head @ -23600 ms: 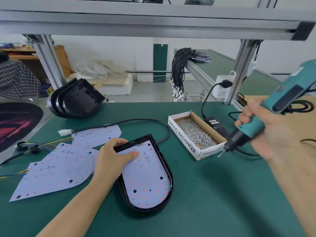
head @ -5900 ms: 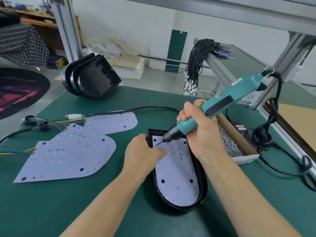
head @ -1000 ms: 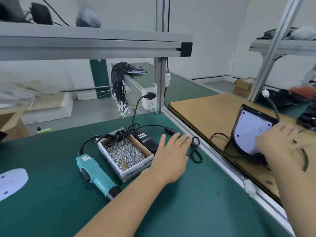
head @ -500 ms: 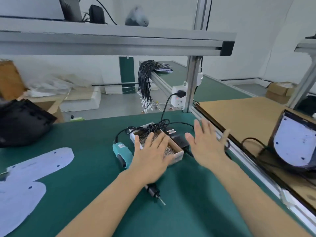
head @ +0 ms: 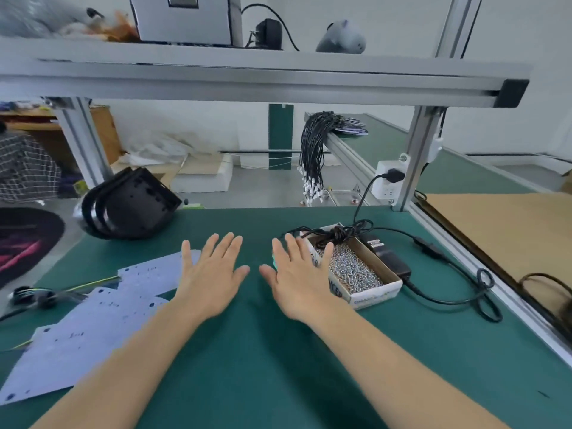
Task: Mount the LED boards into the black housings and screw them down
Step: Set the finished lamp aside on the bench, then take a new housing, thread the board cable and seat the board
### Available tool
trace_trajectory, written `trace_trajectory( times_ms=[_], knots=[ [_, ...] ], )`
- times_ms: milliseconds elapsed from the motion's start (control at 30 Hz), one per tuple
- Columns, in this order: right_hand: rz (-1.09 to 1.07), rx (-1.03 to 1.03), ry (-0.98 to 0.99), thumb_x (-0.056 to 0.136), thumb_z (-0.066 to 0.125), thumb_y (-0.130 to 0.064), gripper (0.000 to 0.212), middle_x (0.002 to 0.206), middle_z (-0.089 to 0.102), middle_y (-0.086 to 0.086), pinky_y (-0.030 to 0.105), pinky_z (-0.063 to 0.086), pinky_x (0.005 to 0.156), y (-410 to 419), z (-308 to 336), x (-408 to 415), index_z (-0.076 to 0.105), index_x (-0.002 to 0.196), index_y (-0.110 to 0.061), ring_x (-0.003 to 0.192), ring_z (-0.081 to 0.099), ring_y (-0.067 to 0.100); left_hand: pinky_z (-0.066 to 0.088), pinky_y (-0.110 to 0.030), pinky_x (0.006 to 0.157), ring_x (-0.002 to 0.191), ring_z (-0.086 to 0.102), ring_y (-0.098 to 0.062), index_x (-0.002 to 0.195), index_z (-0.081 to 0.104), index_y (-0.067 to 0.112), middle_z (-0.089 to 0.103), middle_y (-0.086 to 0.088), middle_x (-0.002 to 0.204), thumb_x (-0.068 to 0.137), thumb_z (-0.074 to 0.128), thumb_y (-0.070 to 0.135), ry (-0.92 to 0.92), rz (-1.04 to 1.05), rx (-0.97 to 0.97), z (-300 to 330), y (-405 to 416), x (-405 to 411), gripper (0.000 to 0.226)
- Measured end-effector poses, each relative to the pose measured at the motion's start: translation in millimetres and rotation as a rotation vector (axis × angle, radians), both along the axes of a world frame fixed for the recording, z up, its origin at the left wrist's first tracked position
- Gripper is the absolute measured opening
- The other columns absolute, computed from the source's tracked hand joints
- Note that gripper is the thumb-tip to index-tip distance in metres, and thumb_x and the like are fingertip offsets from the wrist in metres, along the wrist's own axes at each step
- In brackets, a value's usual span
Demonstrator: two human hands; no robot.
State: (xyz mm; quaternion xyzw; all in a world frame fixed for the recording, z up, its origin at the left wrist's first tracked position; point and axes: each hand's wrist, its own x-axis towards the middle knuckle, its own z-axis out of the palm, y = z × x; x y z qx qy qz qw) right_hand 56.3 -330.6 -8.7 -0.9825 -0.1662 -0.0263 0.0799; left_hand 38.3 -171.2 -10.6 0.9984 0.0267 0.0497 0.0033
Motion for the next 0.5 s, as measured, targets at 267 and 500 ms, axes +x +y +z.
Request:
trace_trajectory(
  times_ms=[267,500],
  knots=[
    [0.087,-0.176,-0.094,0.102,0.016,-0.047,0.06,0.161,-0.007,0.007,0.065,-0.026,0.099,27,-18,-10,-0.004,0.153,-0.021,0.148,-0.009,0.025,-0.003,-0.06,0.114,0.148,0.002,-0.022,0.153,0.01,0.016,0.011,0.0,0.161,0.103,0.031,0.033,0.024,0.184,0.39,17,106,37,0.057],
    [0.075,-0.304,-0.172,0.103,0.019,-0.042,0.059,0.161,-0.007,0.01,0.063,-0.033,0.091,18,-32,-14,-0.006,0.153,-0.02,0.147,-0.009,0.029,-0.003,-0.06,0.115,0.14,0.027,-0.028,0.144,0.036,0.015,0.042,-0.005,0.146,0.093,0.044,0.017,0.134,0.236,0.682,25,148,58,0.051]
  ],
)
